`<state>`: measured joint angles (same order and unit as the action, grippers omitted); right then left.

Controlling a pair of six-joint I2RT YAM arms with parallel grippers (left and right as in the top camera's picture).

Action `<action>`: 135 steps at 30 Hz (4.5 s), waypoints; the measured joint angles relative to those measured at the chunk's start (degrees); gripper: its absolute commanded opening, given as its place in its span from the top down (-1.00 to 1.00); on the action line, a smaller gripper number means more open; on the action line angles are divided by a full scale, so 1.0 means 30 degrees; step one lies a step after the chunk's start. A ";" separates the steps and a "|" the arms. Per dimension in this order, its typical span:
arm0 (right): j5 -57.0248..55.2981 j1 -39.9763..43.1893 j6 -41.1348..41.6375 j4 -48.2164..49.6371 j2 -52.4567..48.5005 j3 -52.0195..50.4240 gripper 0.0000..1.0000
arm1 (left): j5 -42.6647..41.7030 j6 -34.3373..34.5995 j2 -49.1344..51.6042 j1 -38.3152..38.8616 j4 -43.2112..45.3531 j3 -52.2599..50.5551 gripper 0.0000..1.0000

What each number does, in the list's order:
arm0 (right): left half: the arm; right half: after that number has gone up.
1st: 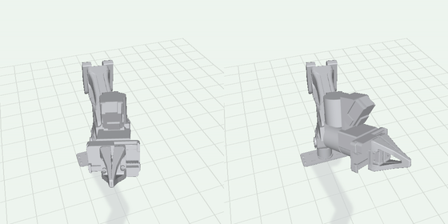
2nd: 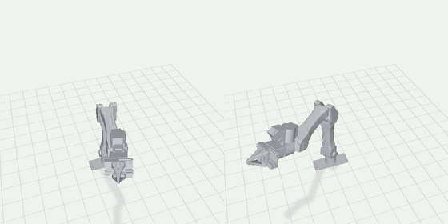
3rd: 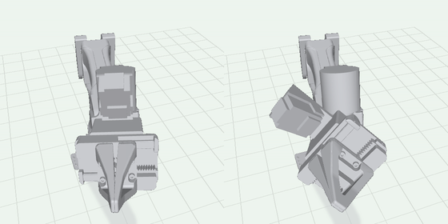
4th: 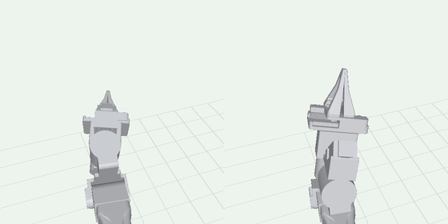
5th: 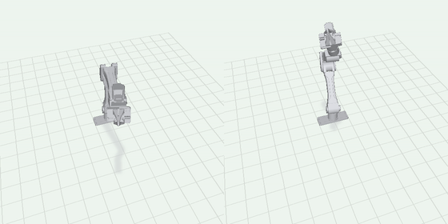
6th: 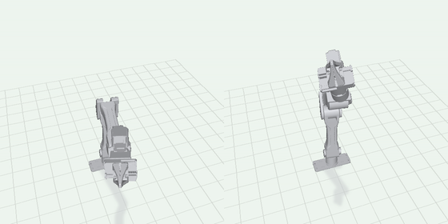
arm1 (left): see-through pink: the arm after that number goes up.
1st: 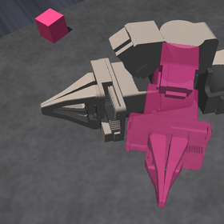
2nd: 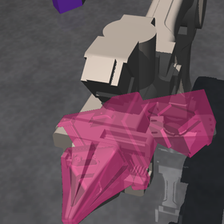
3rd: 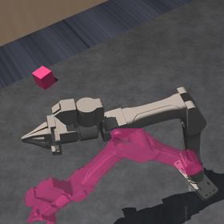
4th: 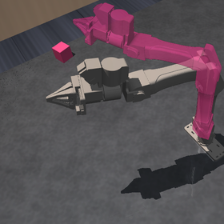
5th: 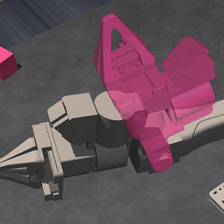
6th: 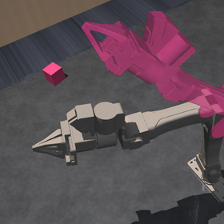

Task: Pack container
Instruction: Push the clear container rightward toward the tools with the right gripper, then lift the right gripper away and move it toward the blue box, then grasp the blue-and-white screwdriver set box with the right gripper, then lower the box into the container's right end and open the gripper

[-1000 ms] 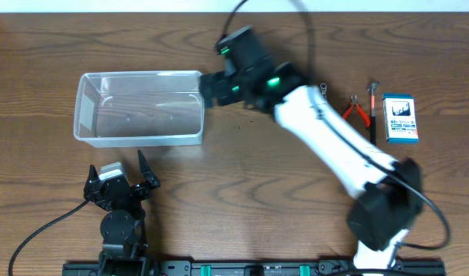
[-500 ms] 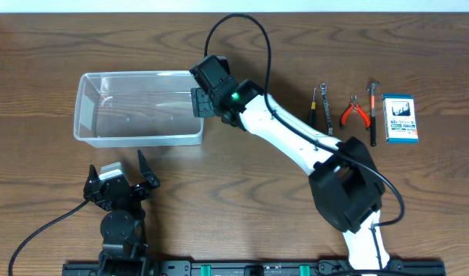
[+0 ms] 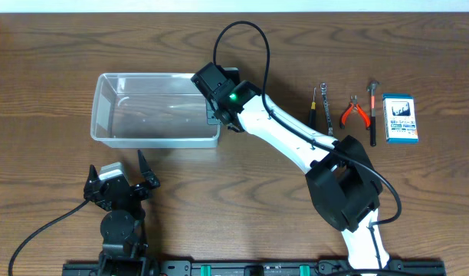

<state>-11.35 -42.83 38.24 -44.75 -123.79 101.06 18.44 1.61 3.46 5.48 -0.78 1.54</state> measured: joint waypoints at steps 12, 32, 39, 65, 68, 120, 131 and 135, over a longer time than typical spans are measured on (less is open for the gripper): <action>-0.0903 0.1872 -0.0488 -0.4503 -0.0007 0.0000 -0.29 | 0.0000 -0.0007 0.0000 0.0000 0.0000 0.0000 -0.96; -0.1370 0.5457 -0.2849 -0.7526 -0.0007 -0.0772 -0.27 | 0.0000 0.0000 0.0000 0.0000 0.0000 0.0000 -0.95; -0.1639 0.5457 -0.2565 -0.6317 -0.0007 -0.1450 -0.34 | 0.0000 0.0000 0.0000 0.0000 0.0000 0.0000 -0.96; 0.1304 2.0655 -1.1540 -0.4218 0.7227 -0.1566 -0.98 | 0.0000 0.0000 0.0000 0.0000 0.0000 0.0000 -0.96; 0.2834 2.1609 -1.2910 -0.4167 0.5304 -0.1800 -0.99 | 0.0000 0.0000 0.0000 0.0000 -0.0007 0.0000 -0.96; 0.3723 2.1143 -1.3471 -0.5544 -0.0321 -0.1610 -0.08 | 0.0000 0.0000 0.0000 0.0000 0.0000 0.0000 -0.96; 0.5748 1.5693 -1.1846 -0.6819 0.5901 0.2135 0.17 | 0.0000 0.0000 0.0000 0.0000 -0.0007 0.0000 -0.96; 0.5690 1.0885 -0.9151 -0.6098 0.7468 0.2579 0.19 | 0.0000 0.0000 0.0000 0.0000 -0.0007 0.0000 -0.96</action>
<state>5.72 -10.17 10.79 -63.05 -101.38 108.79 18.44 1.61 3.46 5.48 -0.80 1.54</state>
